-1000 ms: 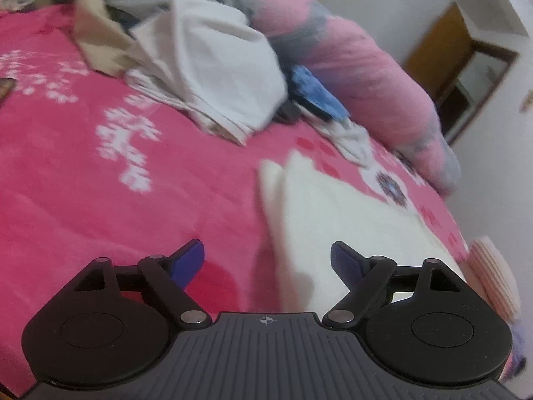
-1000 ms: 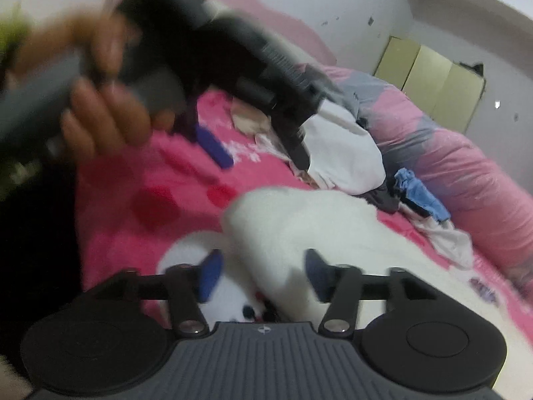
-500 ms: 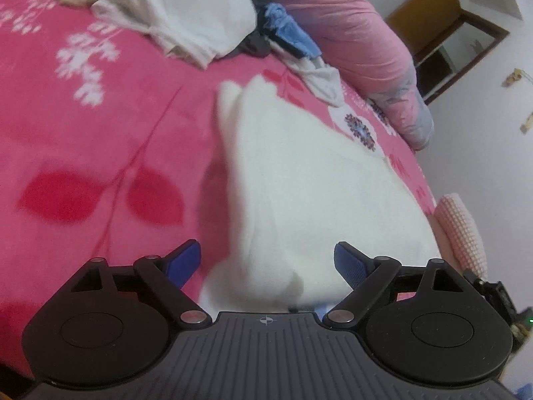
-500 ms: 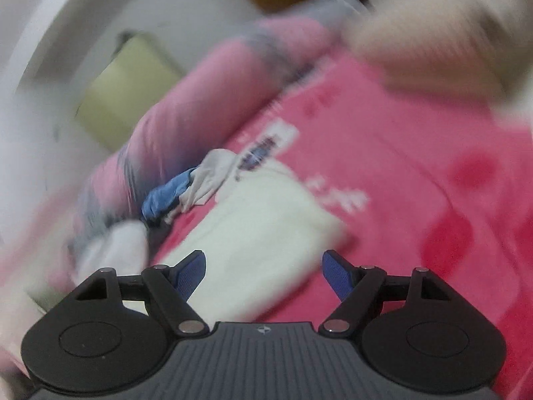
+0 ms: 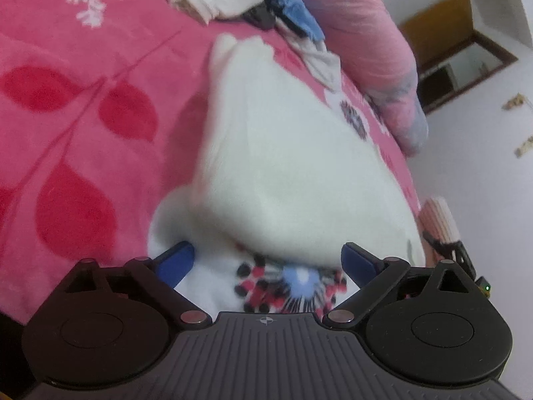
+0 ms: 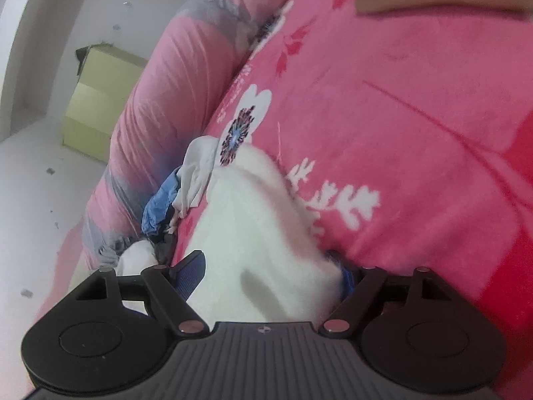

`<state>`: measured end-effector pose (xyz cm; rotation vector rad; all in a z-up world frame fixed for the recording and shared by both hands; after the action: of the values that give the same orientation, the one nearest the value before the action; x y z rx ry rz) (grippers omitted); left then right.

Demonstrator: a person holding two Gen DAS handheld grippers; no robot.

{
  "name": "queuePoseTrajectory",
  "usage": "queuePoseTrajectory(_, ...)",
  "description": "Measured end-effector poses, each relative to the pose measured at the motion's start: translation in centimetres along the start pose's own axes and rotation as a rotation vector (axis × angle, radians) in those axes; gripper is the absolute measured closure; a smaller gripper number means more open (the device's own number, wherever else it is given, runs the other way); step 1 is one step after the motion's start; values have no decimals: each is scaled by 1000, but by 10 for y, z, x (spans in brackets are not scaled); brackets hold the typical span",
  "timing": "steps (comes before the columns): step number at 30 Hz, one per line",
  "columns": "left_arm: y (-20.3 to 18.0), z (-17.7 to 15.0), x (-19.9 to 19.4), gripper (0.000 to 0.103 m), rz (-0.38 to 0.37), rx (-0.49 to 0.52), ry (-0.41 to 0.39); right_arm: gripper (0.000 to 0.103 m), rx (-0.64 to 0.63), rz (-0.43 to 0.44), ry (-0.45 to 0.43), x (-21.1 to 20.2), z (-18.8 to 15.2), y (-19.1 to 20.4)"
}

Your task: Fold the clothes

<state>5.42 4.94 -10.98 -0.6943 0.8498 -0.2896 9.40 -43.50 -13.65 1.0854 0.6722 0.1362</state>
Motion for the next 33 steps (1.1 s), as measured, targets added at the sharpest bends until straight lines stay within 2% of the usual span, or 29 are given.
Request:
queuePoseTrajectory(3, 2, 0, -4, 11, 7, -43, -68, 31, -13, 15, 27, 3, -3, 6)
queuePoseTrajectory(4, 3, 0, -6, 12, 10, -55, -91, 37, -19, 21, 37, 4, -6, 7)
queuePoseTrajectory(6, 6, 1, -9, 24, 23, -77, -129, 51, -31, 20, 60, 8, -11, 8)
queuePoseTrajectory(7, 7, 2, -9, 27, 35, -87, -143, 69, -38, 10, 61, 10, -13, 7)
queuePoseTrajectory(8, 9, 4, -10, 37, 48, -96, -157, 79, -36, 8, 56, 11, -14, 6)
queuePoseTrajectory(9, 10, 5, -10, 52, 70, -100, -168, 82, -34, 5, 52, 12, -15, 5)
queuePoseTrajectory(10, 11, 6, -11, 60, 94, -97, -174, 84, -38, 4, 42, 11, -16, 7)
queuePoseTrajectory(11, 12, 8, -12, 76, 119, -92, -179, 85, -51, 8, 25, 7, -18, 12)
queuePoseTrajectory(12, 13, 9, -15, 79, 116, -95, -184, 86, -61, 15, 10, 3, -19, 18)
queuePoseTrajectory(18, 19, 20, -34, 84, 58, -94, -234, 88, -66, 56, -32, -35, -43, 45)
queuePoseTrajectory(20, 25, 24, -42, 84, 48, -94, -246, 88, -53, 72, -31, -49, -59, 45)
queuePoseTrajectory(22, 34, 28, -44, 84, 41, -89, -232, 88, -61, 47, -27, -56, -71, 36)
queuePoseTrajectory(25, 48, 25, -32, 77, 52, -94, -150, 83, -131, -32, -85, -73, -69, 38)
queuePoseTrajectory(27, 51, 23, -38, 72, 50, -76, -142, 79, -187, -93, -135, -85, -65, 43)
queuePoseTrajectory(29, 51, 28, -55, 63, 81, -36, -192, 63, -244, -153, -184, -98, -61, 48)
queuePoseTrajectory(30, 51, 32, -66, 58, 108, -11, -231, 60, -272, -183, -209, -104, -59, 50)
queuePoseTrajectory(33, 45, 46, -84, 57, 170, 53, -305, 63, -357, -274, -284, -124, -53, 58)
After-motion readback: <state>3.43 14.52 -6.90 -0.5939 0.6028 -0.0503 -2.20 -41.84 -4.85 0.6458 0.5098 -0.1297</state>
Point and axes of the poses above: each gripper's, at about its wrist camera, not at the fingertips, and x roughly the way its jaws point, y to its left, z to its top, the point moved 4 cm from there along x, roughly the way its jaws point, and after that the axes turned 2 degrees about x, right-handed, at the moved point
